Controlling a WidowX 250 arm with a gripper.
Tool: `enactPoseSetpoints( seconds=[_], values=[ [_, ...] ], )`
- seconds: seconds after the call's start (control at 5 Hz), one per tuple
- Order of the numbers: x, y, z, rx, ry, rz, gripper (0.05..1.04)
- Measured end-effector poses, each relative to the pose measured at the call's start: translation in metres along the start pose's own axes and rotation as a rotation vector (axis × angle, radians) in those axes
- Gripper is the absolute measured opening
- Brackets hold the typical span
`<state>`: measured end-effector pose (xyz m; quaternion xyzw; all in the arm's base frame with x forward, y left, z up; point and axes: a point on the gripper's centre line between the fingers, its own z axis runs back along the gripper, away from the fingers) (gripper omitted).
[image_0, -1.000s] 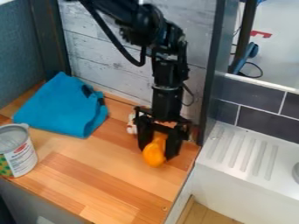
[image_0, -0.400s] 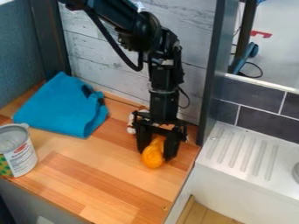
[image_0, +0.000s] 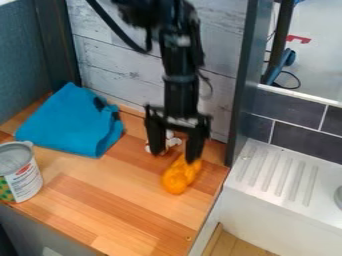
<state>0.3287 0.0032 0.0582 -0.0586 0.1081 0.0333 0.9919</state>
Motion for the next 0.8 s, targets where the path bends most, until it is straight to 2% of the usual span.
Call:
enactPoseSetpoints(
  seconds=[0.2, 0.4, 0.6, 0.8],
  values=[
    [-0.020, 0.012, 0.028, 0.047, -0.020, 0.018, 1.009],
    [-0.062, 0.036, 0.054, 0.072, -0.026, 0.025, 1.009],
    [-0.105, 0.068, 0.082, 0.077, -0.096, 0.016, 1.009],
    [-0.136, 0.101, 0.104, 0.081, -0.147, 0.069, 1.009]
  ],
)
